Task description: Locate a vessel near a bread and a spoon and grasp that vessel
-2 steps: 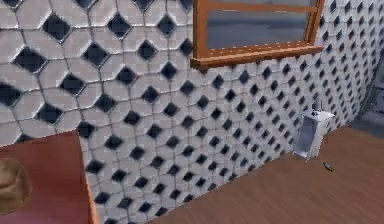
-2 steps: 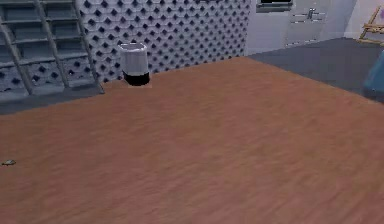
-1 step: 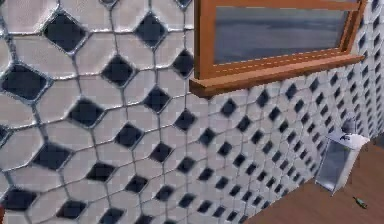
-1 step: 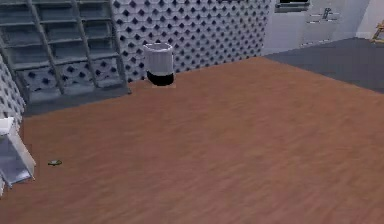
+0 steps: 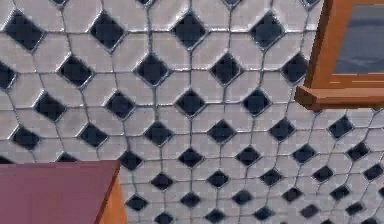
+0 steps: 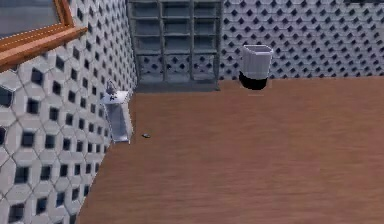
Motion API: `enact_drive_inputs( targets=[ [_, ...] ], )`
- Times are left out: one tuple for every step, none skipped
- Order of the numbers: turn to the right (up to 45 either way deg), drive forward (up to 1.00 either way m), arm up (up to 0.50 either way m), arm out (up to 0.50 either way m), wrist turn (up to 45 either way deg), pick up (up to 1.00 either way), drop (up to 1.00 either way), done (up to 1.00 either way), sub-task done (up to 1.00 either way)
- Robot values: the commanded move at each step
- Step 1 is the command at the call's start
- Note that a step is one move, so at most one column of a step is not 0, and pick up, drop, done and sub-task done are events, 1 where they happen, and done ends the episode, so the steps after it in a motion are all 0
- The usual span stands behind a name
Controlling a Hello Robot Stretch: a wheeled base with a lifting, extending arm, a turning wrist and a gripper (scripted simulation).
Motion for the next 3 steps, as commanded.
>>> enact_drive_inputs(
  targets=[
    [0.0, 0.35, 0.0, 0.0, 0.0, 0.0, 0.0, 0.0, 0.0],
    [-45.0, 0.0, 0.0, 0.0, 0.0, 0.0, 0.0, 0.0, 0.0],
    [-45.0, 0.0, 0.0, 0.0, 0.0, 0.0, 0.0, 0.0, 0.0]
  ],
)
